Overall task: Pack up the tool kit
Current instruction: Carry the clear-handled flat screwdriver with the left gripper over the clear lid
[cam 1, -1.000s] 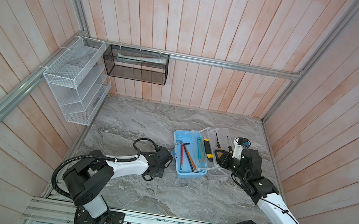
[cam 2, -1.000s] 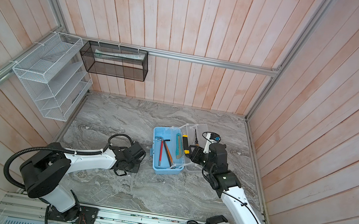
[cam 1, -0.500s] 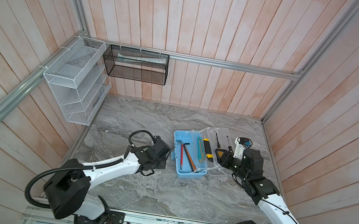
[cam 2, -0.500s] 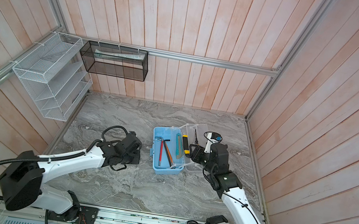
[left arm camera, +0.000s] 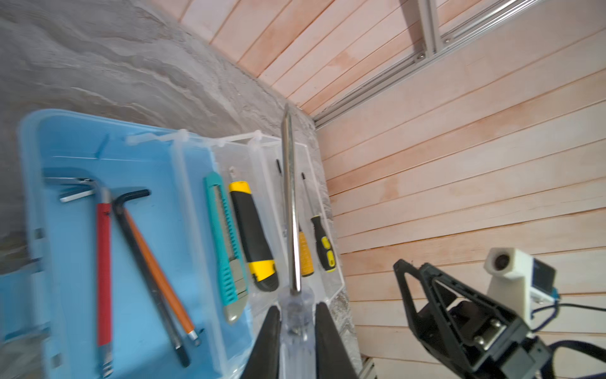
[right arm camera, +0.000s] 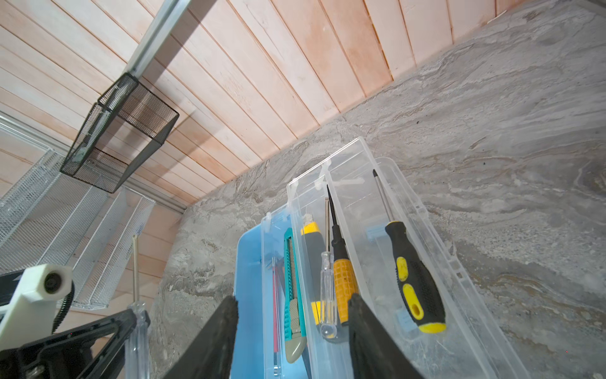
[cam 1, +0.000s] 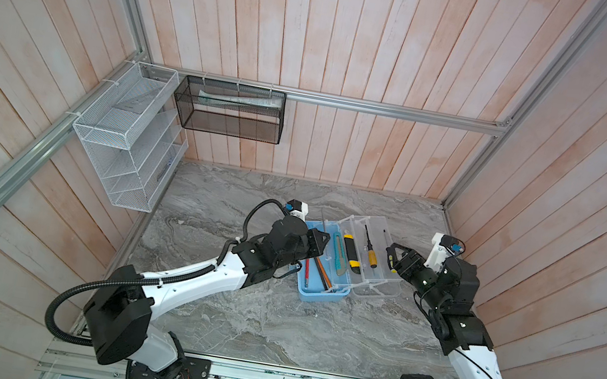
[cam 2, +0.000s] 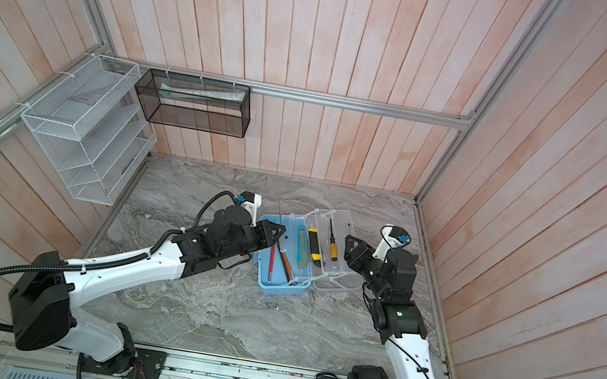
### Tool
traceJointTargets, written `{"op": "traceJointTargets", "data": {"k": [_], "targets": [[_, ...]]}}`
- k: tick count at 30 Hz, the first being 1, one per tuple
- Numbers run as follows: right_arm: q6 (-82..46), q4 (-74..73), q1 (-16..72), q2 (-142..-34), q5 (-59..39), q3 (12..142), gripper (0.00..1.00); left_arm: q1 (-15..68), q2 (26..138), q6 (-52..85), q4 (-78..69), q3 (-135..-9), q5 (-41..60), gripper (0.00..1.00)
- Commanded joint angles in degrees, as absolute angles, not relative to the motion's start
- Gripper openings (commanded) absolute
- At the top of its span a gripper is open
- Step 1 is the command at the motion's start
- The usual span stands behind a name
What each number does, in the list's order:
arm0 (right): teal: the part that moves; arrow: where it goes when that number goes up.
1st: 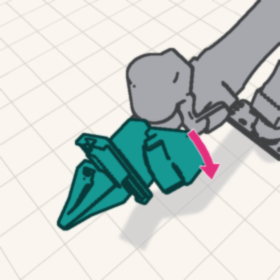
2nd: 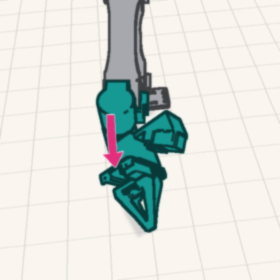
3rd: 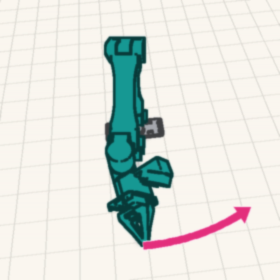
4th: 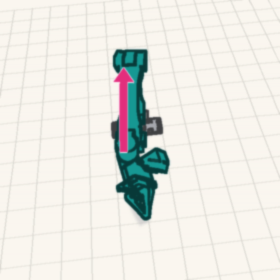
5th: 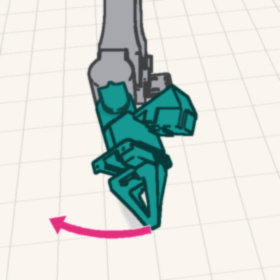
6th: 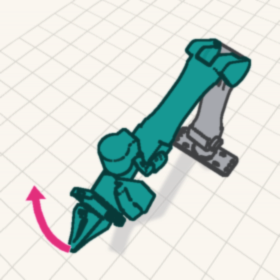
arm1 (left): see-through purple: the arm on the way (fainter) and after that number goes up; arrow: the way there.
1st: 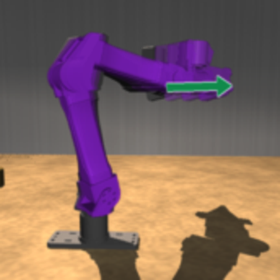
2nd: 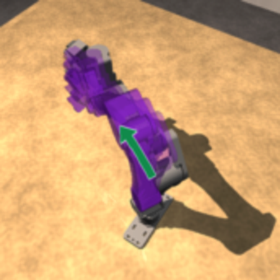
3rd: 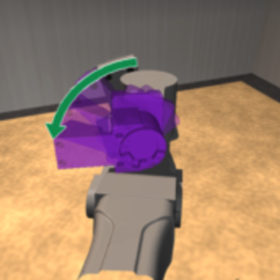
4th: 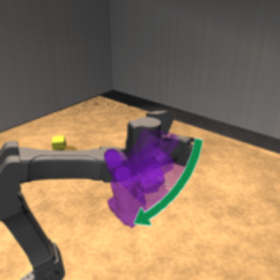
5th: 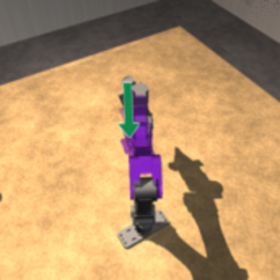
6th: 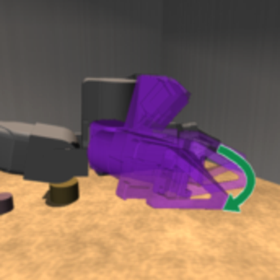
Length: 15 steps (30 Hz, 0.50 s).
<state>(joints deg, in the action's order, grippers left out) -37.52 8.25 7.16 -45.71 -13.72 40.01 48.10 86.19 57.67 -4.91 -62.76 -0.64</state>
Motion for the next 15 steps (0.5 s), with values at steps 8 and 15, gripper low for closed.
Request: {"op": "traceJointTargets", "data": {"k": [8, 15], "targets": [[-37.31, 8.51, 3.08, -42.13, -18.05, 42.55, 0.54, 51.62, 104.30, 65.51, -22.71, -74.22, 10.19, 0.00], [-35.86, 9.82, 2.35, -40.79, -17.68, 42.89, 0.54, 53.17, 111.60, 68.02, -27.12, -77.98, 10.31, 0.00]]}}
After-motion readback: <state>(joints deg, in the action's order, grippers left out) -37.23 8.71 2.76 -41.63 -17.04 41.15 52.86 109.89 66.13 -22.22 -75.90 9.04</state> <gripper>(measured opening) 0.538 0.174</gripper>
